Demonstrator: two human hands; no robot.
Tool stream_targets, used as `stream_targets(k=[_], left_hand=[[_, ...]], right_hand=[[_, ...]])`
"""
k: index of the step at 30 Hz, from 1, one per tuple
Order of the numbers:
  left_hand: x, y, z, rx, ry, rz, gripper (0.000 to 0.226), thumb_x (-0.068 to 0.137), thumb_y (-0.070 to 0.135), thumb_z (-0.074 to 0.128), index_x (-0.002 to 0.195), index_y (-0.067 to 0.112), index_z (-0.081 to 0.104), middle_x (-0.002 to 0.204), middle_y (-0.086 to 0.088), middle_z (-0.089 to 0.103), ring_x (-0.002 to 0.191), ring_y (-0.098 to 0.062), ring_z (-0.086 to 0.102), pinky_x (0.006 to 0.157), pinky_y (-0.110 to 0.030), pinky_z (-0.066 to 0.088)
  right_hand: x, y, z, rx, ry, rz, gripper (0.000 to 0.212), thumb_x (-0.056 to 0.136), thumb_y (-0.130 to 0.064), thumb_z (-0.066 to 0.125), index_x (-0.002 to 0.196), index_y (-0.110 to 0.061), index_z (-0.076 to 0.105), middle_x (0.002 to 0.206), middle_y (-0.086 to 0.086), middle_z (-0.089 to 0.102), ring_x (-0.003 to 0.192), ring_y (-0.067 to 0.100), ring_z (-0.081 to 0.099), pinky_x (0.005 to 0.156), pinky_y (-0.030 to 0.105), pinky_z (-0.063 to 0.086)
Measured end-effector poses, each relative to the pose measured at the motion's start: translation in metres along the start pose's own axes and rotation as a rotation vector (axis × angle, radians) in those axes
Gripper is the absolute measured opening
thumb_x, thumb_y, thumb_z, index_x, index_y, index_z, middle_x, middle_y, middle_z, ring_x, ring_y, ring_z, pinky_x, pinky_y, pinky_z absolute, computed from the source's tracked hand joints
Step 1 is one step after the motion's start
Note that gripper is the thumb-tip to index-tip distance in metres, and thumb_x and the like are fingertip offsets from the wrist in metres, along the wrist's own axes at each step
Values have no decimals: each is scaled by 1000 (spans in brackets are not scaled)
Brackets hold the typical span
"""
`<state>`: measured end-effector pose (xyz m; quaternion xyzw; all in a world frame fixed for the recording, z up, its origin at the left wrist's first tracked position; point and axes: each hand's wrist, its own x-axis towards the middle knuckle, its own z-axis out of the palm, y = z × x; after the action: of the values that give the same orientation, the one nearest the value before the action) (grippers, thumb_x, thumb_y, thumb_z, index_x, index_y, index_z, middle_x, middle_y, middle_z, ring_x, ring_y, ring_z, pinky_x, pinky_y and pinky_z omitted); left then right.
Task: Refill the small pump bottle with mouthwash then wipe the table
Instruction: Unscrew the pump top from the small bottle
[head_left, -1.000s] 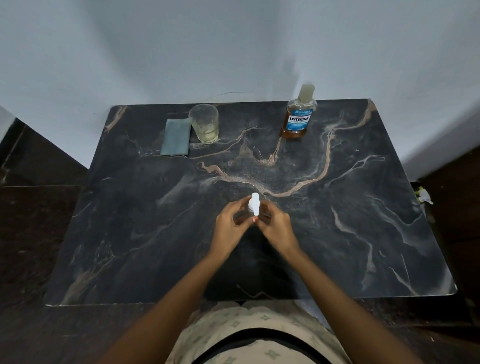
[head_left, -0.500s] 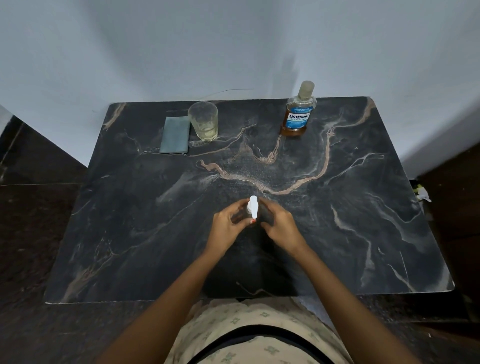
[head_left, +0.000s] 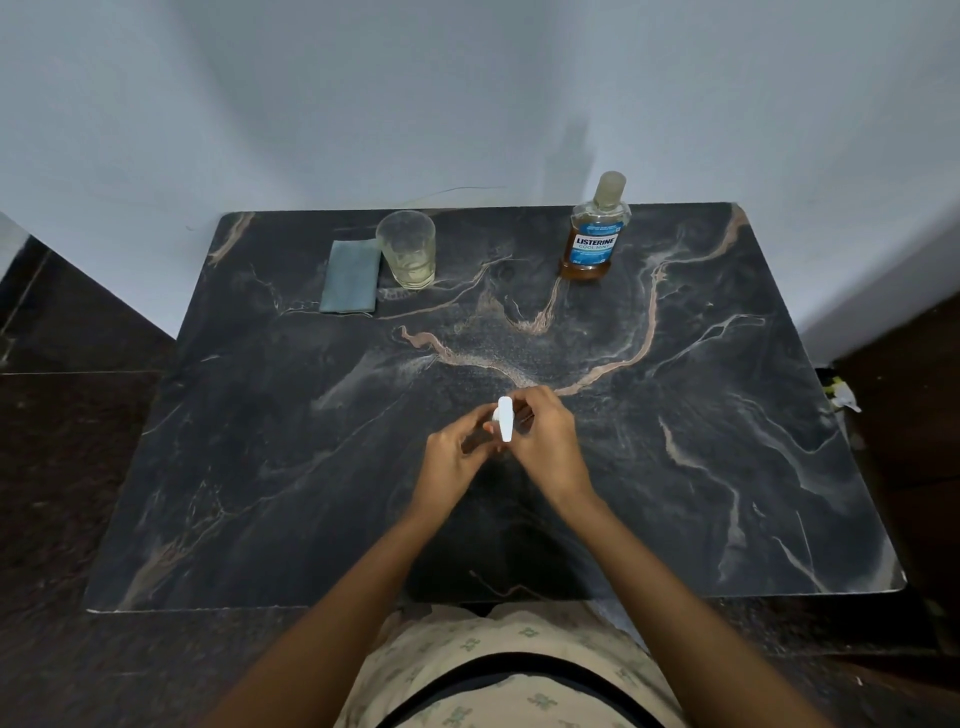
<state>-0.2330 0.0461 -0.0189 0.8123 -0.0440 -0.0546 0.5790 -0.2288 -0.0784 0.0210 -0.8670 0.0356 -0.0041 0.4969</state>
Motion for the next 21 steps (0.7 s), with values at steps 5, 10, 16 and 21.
stream_targets(k=[5, 10, 16, 21], left_hand=[[1, -3, 2, 38, 3, -11, 48, 75, -1, 67, 121, 9, 56, 94, 7, 66, 88, 11, 60, 75, -2, 42], [3, -6, 2, 60, 6, -31, 51, 74, -1, 68, 123, 3, 53, 97, 0, 67, 91, 7, 58, 78, 0, 40], [4, -8, 0, 64, -29, -14, 55, 74, -1, 68, 126, 4, 50, 98, 4, 64, 87, 20, 55, 79, 0, 40], [3, -6, -1, 64, -6, -26, 54, 74, -4, 67, 125, -1, 49, 111, -6, 62, 97, 1, 59, 83, -1, 41]], right_hand=[[2, 2, -4, 43, -11, -41, 18, 74, -6, 73, 89, -3, 65, 88, 10, 63, 76, 12, 54, 65, 8, 42], [5, 4, -8, 135, -55, -53, 17, 71, -2, 74, 87, -2, 68, 89, 12, 66, 80, 17, 59, 69, 17, 45], [10, 10, -14, 177, -175, -69, 26, 74, 5, 68, 98, -5, 67, 95, 1, 63, 89, 10, 58, 79, 6, 42], [3, 13, -6, 345, -153, 54, 43, 70, 1, 73, 103, -19, 55, 101, -9, 59, 96, -1, 55, 85, 9, 42]])
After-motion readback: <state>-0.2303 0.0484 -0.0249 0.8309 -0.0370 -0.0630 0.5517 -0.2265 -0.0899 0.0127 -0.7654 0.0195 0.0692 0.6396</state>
